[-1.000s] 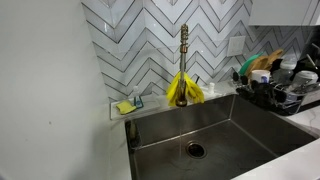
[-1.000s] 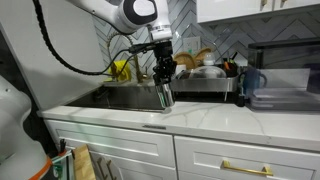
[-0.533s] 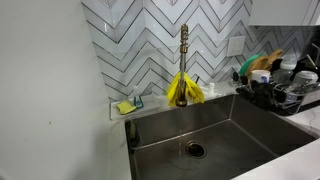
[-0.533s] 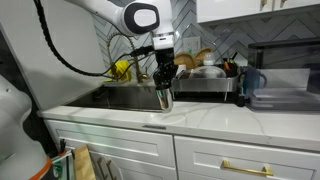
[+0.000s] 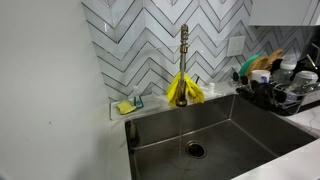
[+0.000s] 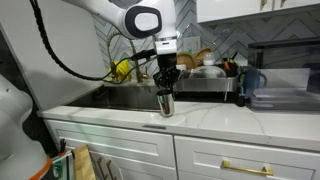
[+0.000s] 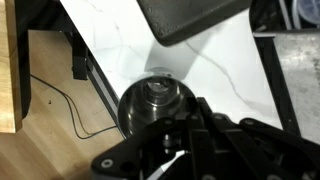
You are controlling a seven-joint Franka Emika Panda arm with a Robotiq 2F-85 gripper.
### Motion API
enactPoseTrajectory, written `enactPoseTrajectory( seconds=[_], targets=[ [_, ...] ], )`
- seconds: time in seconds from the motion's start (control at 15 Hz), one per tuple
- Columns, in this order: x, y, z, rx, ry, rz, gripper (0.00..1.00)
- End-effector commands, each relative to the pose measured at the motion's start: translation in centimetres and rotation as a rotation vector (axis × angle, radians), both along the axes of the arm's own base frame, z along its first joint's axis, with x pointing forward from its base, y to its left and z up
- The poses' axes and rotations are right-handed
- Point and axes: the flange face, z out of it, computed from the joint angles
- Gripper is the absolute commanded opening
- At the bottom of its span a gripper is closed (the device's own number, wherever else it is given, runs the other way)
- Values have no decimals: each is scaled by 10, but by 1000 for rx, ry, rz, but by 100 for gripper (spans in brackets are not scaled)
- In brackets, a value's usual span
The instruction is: Put the contents of the silver cup into the sink
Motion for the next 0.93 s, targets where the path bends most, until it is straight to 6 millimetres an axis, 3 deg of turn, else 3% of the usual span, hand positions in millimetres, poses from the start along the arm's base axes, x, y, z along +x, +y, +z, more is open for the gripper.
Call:
enactPoseTrajectory(
  seconds=[0.0,0.73,0.8,0.87],
  targets=[
    [-5,-13,-6,6,-12,-4,1],
    [0,-17,-21,16,-14,-26,1],
    [1,-17,-19,16,-13,-24,29],
    [1,-17,-18,16,-14,-25,29]
  ],
)
